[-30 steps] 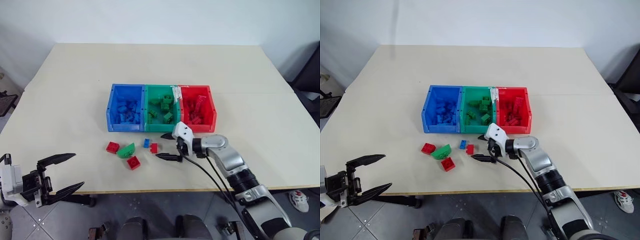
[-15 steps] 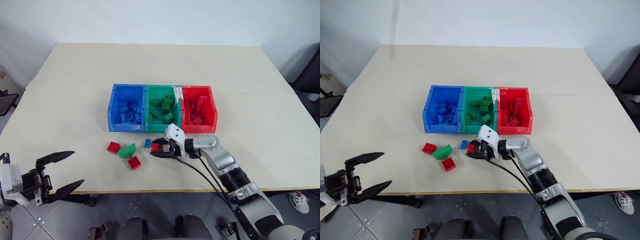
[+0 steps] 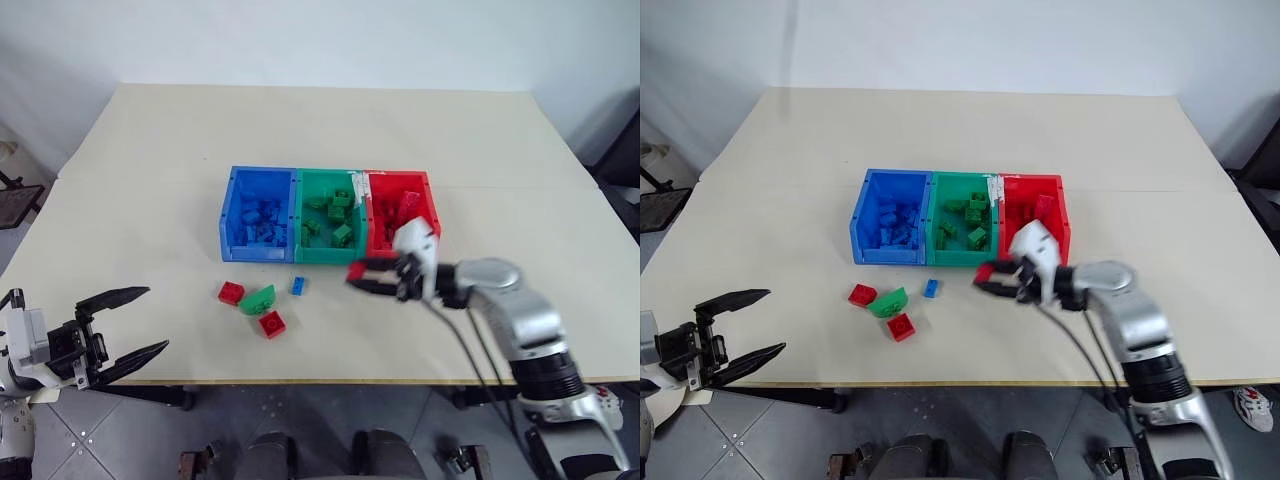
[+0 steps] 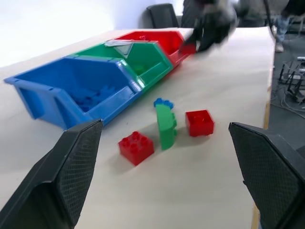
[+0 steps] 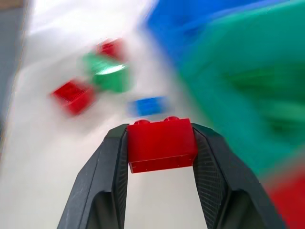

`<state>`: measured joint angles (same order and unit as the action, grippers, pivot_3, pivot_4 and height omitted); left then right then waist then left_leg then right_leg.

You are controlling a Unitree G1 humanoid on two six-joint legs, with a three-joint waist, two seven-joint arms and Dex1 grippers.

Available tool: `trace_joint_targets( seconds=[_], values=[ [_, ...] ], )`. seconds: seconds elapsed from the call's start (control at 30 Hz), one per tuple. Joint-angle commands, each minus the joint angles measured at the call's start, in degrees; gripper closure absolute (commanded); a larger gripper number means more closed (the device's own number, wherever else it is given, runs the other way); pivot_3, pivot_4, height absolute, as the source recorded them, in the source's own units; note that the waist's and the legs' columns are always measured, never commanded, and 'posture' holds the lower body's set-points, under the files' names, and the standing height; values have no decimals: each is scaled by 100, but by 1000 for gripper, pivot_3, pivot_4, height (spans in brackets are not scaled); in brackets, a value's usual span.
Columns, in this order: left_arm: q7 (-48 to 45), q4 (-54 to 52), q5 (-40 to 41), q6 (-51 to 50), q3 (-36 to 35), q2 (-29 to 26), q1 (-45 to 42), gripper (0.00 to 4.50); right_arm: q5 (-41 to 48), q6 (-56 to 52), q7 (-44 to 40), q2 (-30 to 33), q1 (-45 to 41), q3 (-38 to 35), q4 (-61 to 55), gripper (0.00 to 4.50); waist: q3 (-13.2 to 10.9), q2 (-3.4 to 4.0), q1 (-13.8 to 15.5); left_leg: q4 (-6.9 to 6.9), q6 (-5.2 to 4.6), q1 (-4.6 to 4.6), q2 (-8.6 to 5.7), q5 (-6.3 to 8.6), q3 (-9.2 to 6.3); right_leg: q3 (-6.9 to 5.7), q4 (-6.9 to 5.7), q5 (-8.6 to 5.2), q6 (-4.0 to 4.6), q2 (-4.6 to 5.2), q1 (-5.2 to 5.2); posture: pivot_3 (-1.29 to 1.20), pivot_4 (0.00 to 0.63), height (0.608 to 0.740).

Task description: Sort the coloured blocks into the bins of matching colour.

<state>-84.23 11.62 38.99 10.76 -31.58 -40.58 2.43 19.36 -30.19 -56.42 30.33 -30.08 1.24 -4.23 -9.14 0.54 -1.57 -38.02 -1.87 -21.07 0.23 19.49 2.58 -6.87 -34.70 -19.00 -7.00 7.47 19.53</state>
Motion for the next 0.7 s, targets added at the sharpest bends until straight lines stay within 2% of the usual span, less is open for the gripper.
trace_joint_targets(
  seconds=[0.03,0.27,0.3,0.5,0.53,0.7],
  values=[
    [-40,21,-35,102,22,-68,-102,0,-2,100,456,-40,-244,-320,257,2999,-1,2,-18,2,0,-1,0,0,0,0,0,0,0,0,2,0,150,740],
    [109,-156,-37,133,82,79,-43,0,-372,873,1424,-268,-1532,-659,2270,2999,-11,18,-57,9,-2,-2,-5,-5,10,-4,-13,0,0,-2,12,0,150,740],
    [94,-137,-29,149,57,75,-20,0,-414,1000,1394,-255,-1649,-625,2447,2275,-10,17,-58,9,-4,-1,-6,-6,10,-4,-14,0,0,-1,12,0,150,740],
    [26,43,-34,186,18,1,-103,0,-294,873,918,-10,-1477,-559,2098,261,-8,14,5,7,-8,-4,-12,-8,-4,-3,-22,1,-1,2,8,0,150,740],
    [34,46,-35,178,22,-2,-123,0,-232,799,810,51,-1371,-564,1903,33,-8,13,9,6,-10,-5,-16,-9,-11,-3,-22,1,-2,5,6,0,150,740],
    [36,95,-75,175,115,42,-233,0,107,771,80,545,-600,-666,1012,33,-9,14,6,5,-14,-9,-24,-10,-27,-3,-11,2,-4,9,-2,0,150,740]
  ],
)
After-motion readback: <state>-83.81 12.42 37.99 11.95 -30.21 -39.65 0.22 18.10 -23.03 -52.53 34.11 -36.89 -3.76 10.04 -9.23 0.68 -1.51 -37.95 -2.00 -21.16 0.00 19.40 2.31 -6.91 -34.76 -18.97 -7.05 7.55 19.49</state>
